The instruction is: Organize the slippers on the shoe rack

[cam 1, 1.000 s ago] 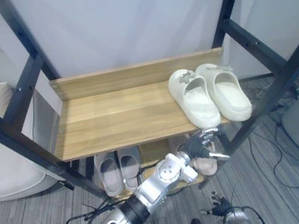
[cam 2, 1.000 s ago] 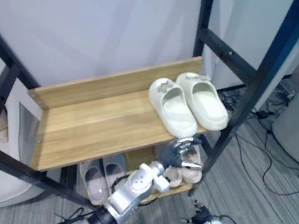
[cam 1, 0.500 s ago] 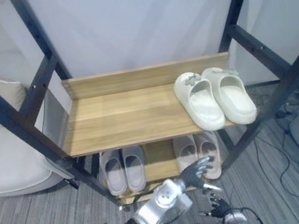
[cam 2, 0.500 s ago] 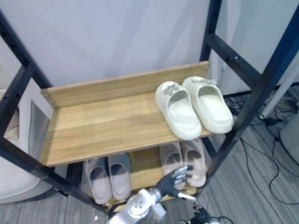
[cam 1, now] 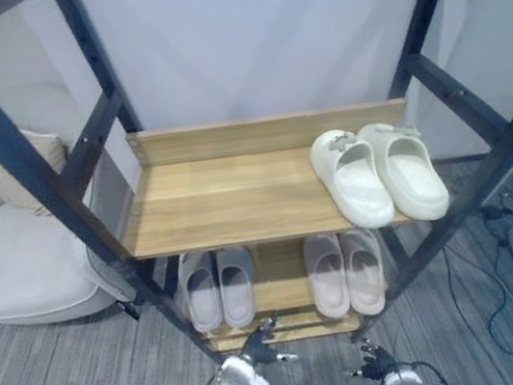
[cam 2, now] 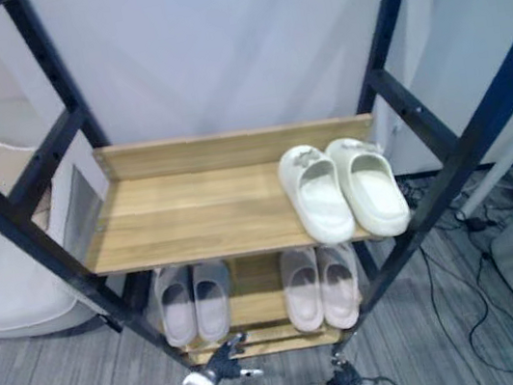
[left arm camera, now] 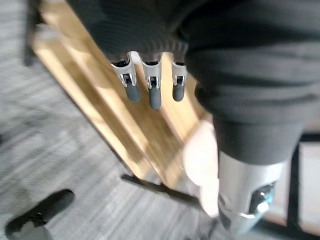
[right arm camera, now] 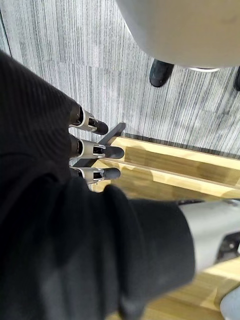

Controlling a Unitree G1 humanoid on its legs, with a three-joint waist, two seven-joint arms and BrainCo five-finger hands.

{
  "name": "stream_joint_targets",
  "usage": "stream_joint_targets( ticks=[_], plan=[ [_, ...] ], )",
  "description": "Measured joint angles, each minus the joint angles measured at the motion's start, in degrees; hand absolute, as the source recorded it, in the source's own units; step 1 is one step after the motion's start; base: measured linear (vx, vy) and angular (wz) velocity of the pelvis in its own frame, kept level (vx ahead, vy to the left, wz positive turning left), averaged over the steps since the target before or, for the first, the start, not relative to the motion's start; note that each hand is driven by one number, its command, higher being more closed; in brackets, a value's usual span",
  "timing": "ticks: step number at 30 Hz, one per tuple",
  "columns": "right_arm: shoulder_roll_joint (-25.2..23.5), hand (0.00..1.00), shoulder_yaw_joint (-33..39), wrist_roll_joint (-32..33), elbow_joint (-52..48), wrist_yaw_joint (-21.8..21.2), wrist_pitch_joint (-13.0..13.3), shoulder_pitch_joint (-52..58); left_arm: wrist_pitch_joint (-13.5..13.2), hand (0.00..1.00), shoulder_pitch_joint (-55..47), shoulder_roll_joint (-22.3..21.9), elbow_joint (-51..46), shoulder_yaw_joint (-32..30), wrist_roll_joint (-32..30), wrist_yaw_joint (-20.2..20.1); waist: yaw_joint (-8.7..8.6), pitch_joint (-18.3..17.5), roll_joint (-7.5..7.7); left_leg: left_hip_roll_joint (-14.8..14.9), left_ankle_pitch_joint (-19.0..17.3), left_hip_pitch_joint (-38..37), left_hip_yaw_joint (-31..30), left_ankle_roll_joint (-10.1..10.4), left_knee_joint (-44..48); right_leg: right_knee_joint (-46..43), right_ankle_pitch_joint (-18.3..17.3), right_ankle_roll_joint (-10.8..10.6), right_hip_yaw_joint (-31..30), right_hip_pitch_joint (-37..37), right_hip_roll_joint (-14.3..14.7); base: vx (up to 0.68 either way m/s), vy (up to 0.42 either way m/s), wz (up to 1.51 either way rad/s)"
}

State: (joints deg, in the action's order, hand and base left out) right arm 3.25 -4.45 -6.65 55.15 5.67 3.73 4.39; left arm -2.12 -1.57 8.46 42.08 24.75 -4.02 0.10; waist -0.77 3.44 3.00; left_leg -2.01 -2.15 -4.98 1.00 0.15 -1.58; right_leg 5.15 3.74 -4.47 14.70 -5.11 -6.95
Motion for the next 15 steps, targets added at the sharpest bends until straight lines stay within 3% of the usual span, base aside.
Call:
stream_joint_targets(
  ticks=[15],
  plan=[
    [-0.7, 0.0, 2.0, -0.1, 2.3, 0.1, -0.3, -0.7, 0.0, 0.0, -3.9, -1.2, 7.7, -12.3, -0.8, 4.8, 0.93, -0.2, 0.18, -0.5, 0.1, 0.0, -1.6, -0.1, -0.3, 0.0, -0.5, -0.4, 0.5, -0.4, -0.3, -0.02, 0.003, 0.04]
  ],
)
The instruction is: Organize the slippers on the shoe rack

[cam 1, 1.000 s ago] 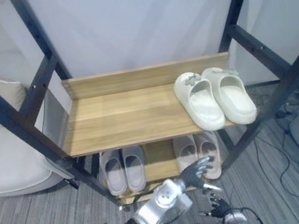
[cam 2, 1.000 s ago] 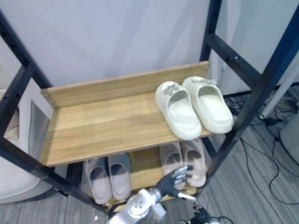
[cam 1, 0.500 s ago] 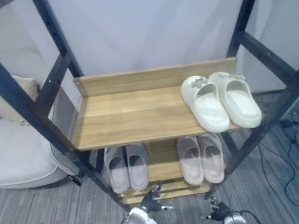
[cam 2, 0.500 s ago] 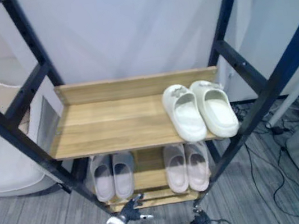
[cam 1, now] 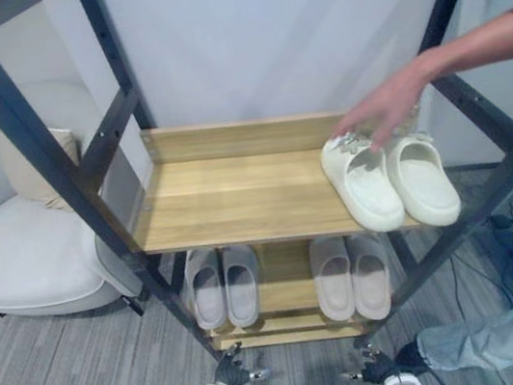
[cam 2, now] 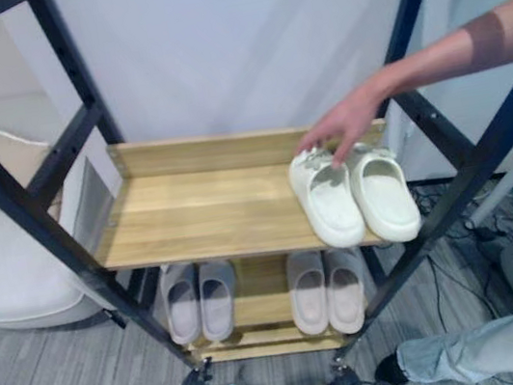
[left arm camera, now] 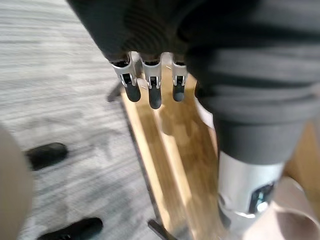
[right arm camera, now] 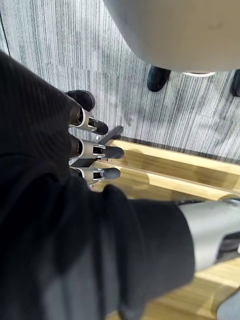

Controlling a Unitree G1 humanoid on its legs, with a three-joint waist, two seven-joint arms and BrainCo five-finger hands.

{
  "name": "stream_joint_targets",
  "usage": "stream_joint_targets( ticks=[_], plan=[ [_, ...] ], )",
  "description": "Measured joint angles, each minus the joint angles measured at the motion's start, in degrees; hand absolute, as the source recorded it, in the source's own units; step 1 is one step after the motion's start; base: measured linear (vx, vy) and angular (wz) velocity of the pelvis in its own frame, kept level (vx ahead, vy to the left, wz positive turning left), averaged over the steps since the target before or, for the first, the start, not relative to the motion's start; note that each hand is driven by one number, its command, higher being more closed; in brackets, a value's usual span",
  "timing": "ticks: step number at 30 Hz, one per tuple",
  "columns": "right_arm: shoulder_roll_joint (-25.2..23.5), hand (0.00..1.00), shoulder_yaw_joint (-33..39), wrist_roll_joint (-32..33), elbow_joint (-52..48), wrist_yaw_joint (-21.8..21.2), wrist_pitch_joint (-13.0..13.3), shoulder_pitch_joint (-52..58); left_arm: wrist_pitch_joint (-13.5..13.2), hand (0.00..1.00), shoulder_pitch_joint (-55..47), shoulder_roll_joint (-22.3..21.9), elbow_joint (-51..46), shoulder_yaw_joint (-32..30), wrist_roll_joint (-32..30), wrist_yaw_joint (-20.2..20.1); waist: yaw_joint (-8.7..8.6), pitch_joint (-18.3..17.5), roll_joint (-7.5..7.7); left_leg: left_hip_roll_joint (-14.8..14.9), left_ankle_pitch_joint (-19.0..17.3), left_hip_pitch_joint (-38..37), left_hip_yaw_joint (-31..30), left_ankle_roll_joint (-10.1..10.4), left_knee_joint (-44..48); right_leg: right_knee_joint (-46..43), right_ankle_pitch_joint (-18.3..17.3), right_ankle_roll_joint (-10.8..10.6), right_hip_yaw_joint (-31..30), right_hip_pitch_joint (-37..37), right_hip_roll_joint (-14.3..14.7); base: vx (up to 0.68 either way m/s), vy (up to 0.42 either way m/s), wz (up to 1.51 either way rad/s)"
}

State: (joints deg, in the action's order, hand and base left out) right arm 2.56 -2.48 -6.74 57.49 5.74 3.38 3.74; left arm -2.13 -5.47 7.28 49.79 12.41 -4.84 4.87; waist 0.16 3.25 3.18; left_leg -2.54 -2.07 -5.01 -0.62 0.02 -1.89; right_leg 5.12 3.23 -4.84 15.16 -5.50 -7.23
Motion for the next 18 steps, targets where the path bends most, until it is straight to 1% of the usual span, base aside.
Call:
stream_joint_targets(
  ticks=[7, 9, 18],
  plan=[
    [0.0, 0.0, 0.0, -0.1, 1.0, 0.3, 0.0, -0.2, 0.0, 0.0, 0.3, -0.7, 2.8, -2.7, 0.0, 1.1, 0.17, -0.1, -0.15, 0.0, 0.0, -0.2, 0.0, 0.0, -0.1, 0.0, 0.0, 0.0, 0.0, -0.2, 0.0, -0.01, -0.001, 0.01],
    [0.0, 0.0, 0.0, -0.1, 1.0, 0.5, 0.0, -0.2, 0.0, 0.0, 0.3, -1.3, 3.5, -4.3, 0.1, 1.3, 0.17, -0.2, -0.29, 0.0, 0.0, -0.3, 0.0, 0.0, -0.1, 0.0, 0.0, 0.0, 0.0, -0.2, 0.0, -0.04, -0.006, -0.02],
    [0.0, 0.0, 0.1, -0.1, 2.0, 1.0, -0.1, -0.5, 0.0, 0.0, 0.3, -1.5, 4.9, -5.9, 0.4, 1.5, 0.26, -0.5, -0.33, -0.2, 0.6, -1.1, 0.0, -0.3, -1.9, 0.0, -0.1, -0.1, 0.0, -0.2, -0.1, -0.03, -0.004, -0.01]
  ],
)
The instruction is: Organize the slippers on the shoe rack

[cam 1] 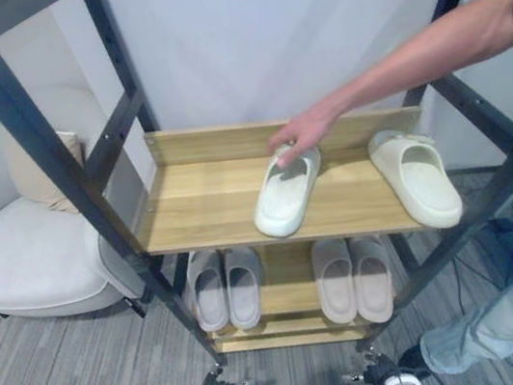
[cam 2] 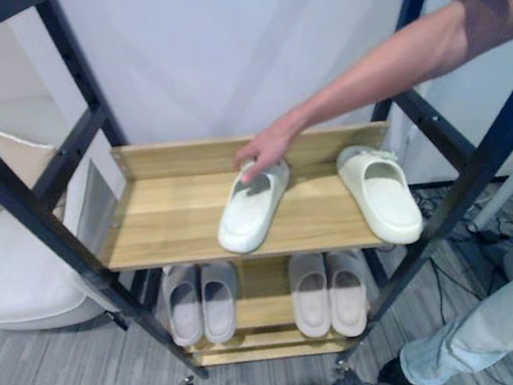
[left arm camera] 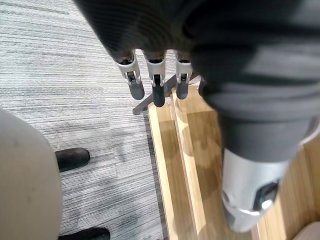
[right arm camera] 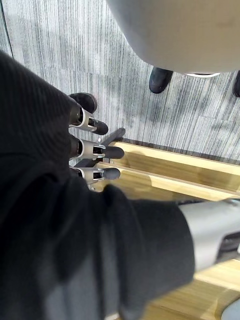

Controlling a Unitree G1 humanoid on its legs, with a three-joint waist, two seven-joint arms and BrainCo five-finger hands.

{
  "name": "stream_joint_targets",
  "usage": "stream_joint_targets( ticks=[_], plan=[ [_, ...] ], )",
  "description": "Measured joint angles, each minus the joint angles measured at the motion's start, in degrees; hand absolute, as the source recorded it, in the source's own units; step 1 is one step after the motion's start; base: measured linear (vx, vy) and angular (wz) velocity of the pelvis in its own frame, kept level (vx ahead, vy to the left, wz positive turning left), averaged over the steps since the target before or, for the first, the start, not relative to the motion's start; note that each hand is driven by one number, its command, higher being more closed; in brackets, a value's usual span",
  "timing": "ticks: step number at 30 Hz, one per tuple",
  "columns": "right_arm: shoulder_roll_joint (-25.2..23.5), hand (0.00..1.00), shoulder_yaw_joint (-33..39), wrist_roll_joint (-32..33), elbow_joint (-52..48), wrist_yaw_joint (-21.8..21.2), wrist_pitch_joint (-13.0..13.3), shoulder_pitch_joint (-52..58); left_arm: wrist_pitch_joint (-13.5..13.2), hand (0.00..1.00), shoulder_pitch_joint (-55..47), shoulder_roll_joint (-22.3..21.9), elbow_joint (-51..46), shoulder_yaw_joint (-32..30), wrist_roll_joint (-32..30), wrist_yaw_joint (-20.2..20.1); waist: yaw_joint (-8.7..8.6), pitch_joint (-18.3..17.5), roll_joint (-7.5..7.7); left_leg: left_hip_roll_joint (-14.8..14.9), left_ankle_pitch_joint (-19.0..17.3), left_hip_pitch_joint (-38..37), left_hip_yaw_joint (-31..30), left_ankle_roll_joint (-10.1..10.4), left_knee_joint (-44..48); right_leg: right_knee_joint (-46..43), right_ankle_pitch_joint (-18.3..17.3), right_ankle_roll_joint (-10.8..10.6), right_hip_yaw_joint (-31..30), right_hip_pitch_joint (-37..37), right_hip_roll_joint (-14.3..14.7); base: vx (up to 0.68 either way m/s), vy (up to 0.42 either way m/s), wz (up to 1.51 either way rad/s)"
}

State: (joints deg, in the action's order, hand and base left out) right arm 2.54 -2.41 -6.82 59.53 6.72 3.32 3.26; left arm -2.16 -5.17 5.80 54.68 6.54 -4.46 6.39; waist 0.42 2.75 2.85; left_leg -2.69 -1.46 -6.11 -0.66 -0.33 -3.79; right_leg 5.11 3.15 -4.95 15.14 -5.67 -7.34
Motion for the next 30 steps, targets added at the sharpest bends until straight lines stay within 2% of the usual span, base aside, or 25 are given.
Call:
stream_joint_targets(
  ticks=[12, 17, 19, 21, 22, 23, 28, 30],
  plan=[
    [-0.1, 0.0, 0.0, 0.0, 0.1, 0.1, -0.1, 0.0, -0.1, 0.0, 0.0, 0.0, 0.6, -0.2, 0.0, 0.0, 0.11, -0.1, -0.07, -0.4, 0.0, 0.0, -0.7, -0.1, 0.0, 0.0, -0.3, -0.3, 0.6, -0.3, -0.3, 0.0, -0.003, 0.02],
    [-0.1, 0.0, -0.1, -0.1, 0.0, 0.1, 0.0, 0.1, -0.3, 0.0, 0.1, 0.4, -0.7, 2.8, 0.0, -0.1, 0.1, -0.1, -0.15, -0.6, 0.1, 0.0, -0.7, -0.2, 0.0, 0.0, -0.3, -0.4, 0.7, -0.4, -0.5, -0.04, -0.006, 0.01],
    [0.0, 0.0, -0.1, -0.1, 0.0, 0.1, 0.0, 0.2, -0.4, 0.0, 0.1, 0.5, -2.1, 5.8, 0.0, -0.4, 0.11, -0.1, -0.23, -0.7, 0.2, 0.0, -0.7, -0.3, 0.1, 0.0, -0.4, -0.5, 0.7, -0.4, -0.6, -0.05, -0.005, 0.01],
    [0.0, 0.0, -0.1, -0.1, 0.0, 0.1, 0.0, 0.3, -0.6, 0.0, 0.0, 0.5, -4.0, 10.7, 0.0, -1.1, 0.1, -0.2, -0.43, -0.7, 0.2, 0.0, -0.7, -0.4, 0.1, 0.0, -0.4, -0.5, 0.7, -0.4, -0.7, -0.05, -0.004, 0.0],
    [0.1, 0.0, -0.2, -0.5, 0.0, 0.1, 0.0, 0.3, -0.9, 0.0, 0.0, 0.4, -5.9, 15.6, 0.1, -2.5, 0.09, -0.2, -0.59, -0.7, 0.2, 0.1, -0.6, -0.4, 0.1, 0.0, -0.5, -0.6, 0.6, -0.4, -0.8, -0.04, -0.004, -0.01],
    [0.1, 0.0, -0.3, -0.7, 0.0, 0.1, 0.0, 0.3, -0.9, 0.0, 0.0, 0.4, -6.5, 16.8, 0.1, -2.9, 0.09, -0.2, -0.64, -0.7, 0.2, 0.1, -0.6, -0.4, 0.1, 0.0, -0.5, -0.6, 0.6, -0.4, -0.8, -0.04, -0.007, -0.01],
    [0.3, 0.0, -1.4, -2.2, -0.3, 0.0, 0.1, 0.1, -1.5, 0.0, 0.2, 0.2, -18.6, 30.5, 2.9, -7.4, 0.04, -0.1, -1.37, -0.2, 0.0, 0.7, -0.5, 0.0, 0.1, -1.9, -1.6, -0.3, 0.4, 0.7, -0.6, 0.0, 0.0, 0.0],
    [0.5, 0.0, -2.0, -2.2, -0.3, 0.1, 0.1, -0.1, -1.5, 0.0, 0.2, 0.3, -22.5, 32.9, 4.6, -8.3, 0.04, -0.2, -1.56, -0.1, 0.0, 1.1, -0.4, 0.0, 0.2, -1.8, -1.6, -0.2, 0.4, 1.1, -0.5, 0.0, 0.0, 0.0]
  ],
)
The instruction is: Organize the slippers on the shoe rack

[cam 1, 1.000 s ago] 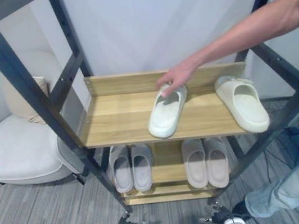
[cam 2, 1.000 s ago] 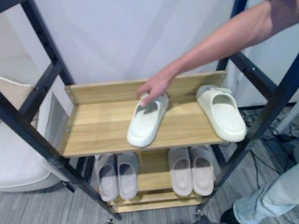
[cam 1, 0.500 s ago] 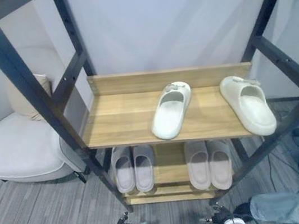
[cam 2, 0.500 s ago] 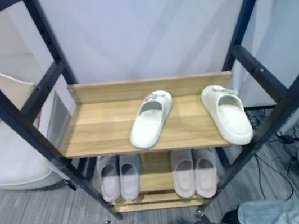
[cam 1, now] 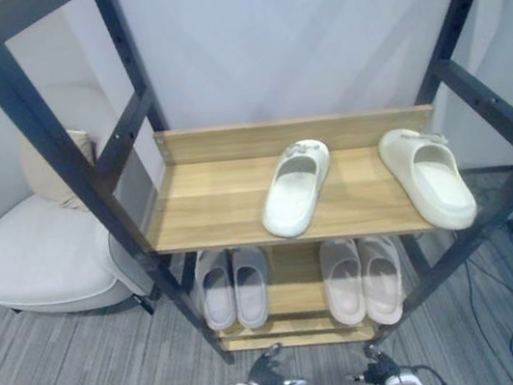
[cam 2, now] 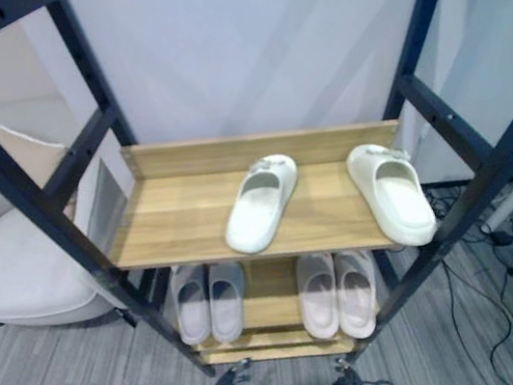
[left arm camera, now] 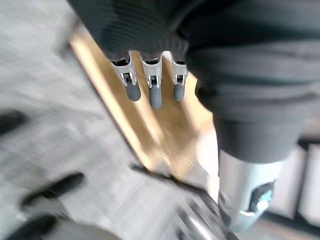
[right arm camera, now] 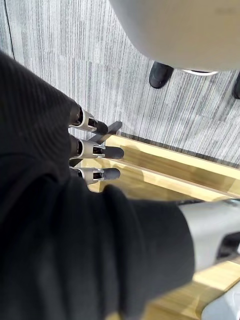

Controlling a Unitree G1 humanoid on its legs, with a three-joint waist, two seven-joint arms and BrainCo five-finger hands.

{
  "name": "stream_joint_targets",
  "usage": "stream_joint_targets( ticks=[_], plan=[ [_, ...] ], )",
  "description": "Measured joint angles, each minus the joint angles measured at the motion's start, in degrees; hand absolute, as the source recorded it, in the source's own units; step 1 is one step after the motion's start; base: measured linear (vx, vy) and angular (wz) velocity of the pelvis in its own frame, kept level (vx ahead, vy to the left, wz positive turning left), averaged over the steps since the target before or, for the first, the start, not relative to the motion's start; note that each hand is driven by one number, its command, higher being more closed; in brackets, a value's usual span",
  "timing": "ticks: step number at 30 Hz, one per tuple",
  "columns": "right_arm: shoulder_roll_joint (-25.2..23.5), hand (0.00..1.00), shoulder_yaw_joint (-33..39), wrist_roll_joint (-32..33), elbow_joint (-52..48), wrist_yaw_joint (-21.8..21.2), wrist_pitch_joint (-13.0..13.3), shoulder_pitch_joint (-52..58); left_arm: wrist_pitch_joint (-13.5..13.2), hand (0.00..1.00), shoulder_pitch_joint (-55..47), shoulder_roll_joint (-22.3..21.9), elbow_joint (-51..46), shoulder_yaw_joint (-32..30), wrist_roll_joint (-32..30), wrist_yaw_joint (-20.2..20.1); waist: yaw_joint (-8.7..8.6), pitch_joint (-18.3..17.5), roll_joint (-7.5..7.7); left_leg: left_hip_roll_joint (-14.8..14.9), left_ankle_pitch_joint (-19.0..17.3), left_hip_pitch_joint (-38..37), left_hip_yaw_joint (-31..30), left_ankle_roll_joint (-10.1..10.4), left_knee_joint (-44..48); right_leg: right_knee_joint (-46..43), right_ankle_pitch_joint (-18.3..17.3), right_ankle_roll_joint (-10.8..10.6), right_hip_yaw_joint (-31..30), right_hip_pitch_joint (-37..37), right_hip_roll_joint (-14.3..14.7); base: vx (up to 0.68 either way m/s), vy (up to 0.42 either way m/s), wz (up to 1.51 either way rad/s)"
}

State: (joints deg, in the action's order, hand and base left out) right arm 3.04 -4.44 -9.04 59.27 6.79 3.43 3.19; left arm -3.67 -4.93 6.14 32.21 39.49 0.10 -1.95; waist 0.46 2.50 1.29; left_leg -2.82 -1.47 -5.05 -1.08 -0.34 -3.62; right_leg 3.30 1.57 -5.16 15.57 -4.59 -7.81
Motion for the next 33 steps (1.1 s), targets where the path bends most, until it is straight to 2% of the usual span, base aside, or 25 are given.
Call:
stream_joint_targets(
  ticks=[1, 5, 15, 27, 33],
  plan=[
    [0.4, 0.0, -0.8, 0.0, 0.3, 0.0, 0.0, -0.4, -0.1, 0.0, 0.3, 0.1, -3.9, 2.9, 2.8, -1.3, 0.0, -0.2, -0.42, 0.1, 0.0, 0.0, 0.2, 0.0, 0.1, 0.0, 0.0, 0.1, -0.1, 0.4, 0.1, 0.04, -0.029, -0.03],
    [0.6, 0.0, -1.4, 0.0, 0.6, 0.1, -0.1, -0.9, -0.8, 0.0, 2.3, 0.2, -9.5, 7.2, 8.2, -3.4, 0.04, -0.3, -1.06, 0.5, -0.2, 0.0, 0.3, 0.3, 0.1, 0.5, 0.3, 0.4, -0.2, 0.3, 0.6, 0.02, -0.023, -0.02],
    [1.3, 0.0, -5.4, 0.0, 0.6, 1.2, -0.2, -1.2, -1.1, 0.0, 8.9, 0.2, -21.9, 11.7, 15.7, -2.1, -0.05, -0.4, -1.23, 1.3, -0.5, -0.8, 0.3, 0.7, 0.2, 1.8, 0.6, 0.8, 0.3, -1.1, 1.5, -0.02, -0.034, 0.0],
    [1.3, 0.0, -7.4, 0.1, 0.7, 1.8, -0.9, -1.4, -3.3, 0.0, 14.9, 0.1, -32.2, 10.1, 15.7, 3.7, -0.04, -1.1, -1.09, 1.2, -0.5, 0.8, -1.2, 0.8, 1.1, 1.8, 0.6, 0.9, 2.0, -0.8, 1.0, -0.04, -0.006, 0.07],
    [1.2, 0.0, -7.2, 0.2, 0.8, 1.7, -1.2, -1.4, -4.1, 0.0, 22.7, -1.8, -40.3, 0.3, 15.2, 7.2, 0.07, -1.1, -1.09, 1.1, -0.7, 1.1, -1.2, 0.9, 1.9, 1.7, 0.6, 1.0, 1.8, -0.9, 1.0, -0.01, 0.0, 0.0]
  ],
)
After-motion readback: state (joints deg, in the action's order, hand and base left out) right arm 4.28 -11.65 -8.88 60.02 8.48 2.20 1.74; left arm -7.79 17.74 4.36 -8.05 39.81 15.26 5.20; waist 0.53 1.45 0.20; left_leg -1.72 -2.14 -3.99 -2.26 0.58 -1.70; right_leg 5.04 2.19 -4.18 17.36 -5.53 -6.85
